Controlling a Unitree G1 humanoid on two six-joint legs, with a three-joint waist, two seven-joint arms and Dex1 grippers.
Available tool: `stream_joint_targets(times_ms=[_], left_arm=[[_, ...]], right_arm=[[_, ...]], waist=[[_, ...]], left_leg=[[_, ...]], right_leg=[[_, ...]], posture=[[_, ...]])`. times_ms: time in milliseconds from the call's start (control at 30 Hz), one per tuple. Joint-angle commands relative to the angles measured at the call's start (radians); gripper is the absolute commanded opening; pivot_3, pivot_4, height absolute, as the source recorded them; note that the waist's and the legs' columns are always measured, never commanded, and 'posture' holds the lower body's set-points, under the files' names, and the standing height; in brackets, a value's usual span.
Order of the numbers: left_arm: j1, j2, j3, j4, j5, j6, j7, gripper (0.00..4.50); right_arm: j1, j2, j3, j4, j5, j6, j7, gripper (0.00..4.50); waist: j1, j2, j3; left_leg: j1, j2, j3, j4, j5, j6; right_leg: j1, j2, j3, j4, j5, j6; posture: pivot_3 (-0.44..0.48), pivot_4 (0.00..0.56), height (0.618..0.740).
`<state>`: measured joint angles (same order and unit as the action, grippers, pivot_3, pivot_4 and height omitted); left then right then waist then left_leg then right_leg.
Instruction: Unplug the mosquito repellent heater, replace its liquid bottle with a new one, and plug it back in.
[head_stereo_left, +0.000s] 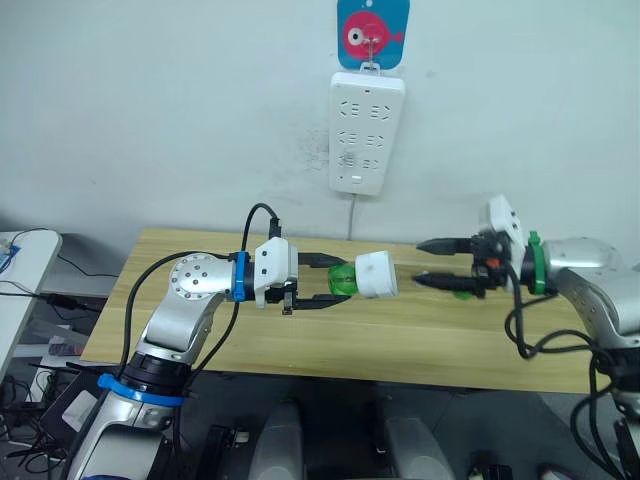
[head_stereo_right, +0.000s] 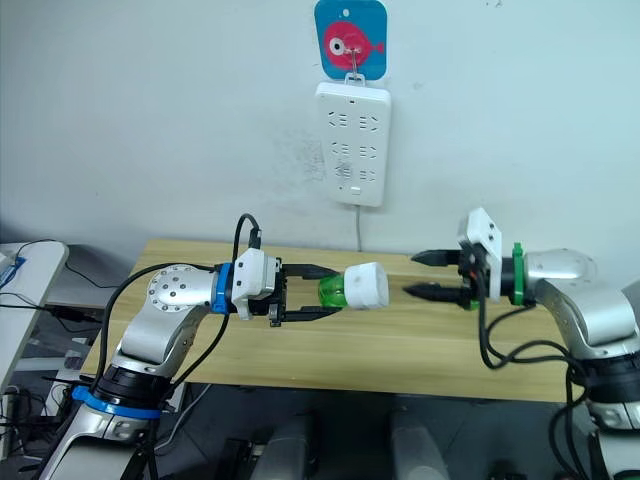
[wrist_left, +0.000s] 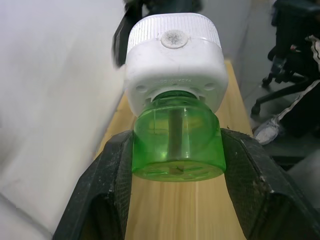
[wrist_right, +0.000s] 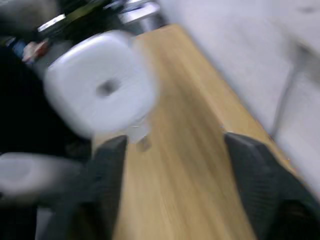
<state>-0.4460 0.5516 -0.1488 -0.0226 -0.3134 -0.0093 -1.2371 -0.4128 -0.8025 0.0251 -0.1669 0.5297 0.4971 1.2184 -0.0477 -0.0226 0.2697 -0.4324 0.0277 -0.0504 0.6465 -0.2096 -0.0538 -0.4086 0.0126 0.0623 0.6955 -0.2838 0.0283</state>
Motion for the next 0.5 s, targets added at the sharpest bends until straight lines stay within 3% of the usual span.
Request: stream_joint_targets(times_ms=[33,500], left_arm=[[-0.028,0.008,0.012,0.031,-0.009,-0.092,-0.053,2.24],[-0.120,-0.029,-0.014,0.119,0.005,-0.193,-0.111,2.24]], right_arm=[[0.029,-0.019,-0.014,-0.095,-0.002,-0.119,0.080,4.46],[-0.041,0.104,0.088,-0.127,-0.148,-0.278,-0.018,4.46]], waist=[[-0.001,0.000,0.000],[-0.007,0.000,0.000]], left_leg=[[0.000,0.000,0.000,0.000,0.000,0.000],[0.001,0.000,0.000,0.001,0.000,-0.001]], right_leg=[[0.000,0.000,0.000,0.001,0.000,0.000],[0.000,0.000,0.000,0.002,0.000,0.000]], posture=[[-0.036,0.195,0.740],[-0.039,0.182,0.740]])
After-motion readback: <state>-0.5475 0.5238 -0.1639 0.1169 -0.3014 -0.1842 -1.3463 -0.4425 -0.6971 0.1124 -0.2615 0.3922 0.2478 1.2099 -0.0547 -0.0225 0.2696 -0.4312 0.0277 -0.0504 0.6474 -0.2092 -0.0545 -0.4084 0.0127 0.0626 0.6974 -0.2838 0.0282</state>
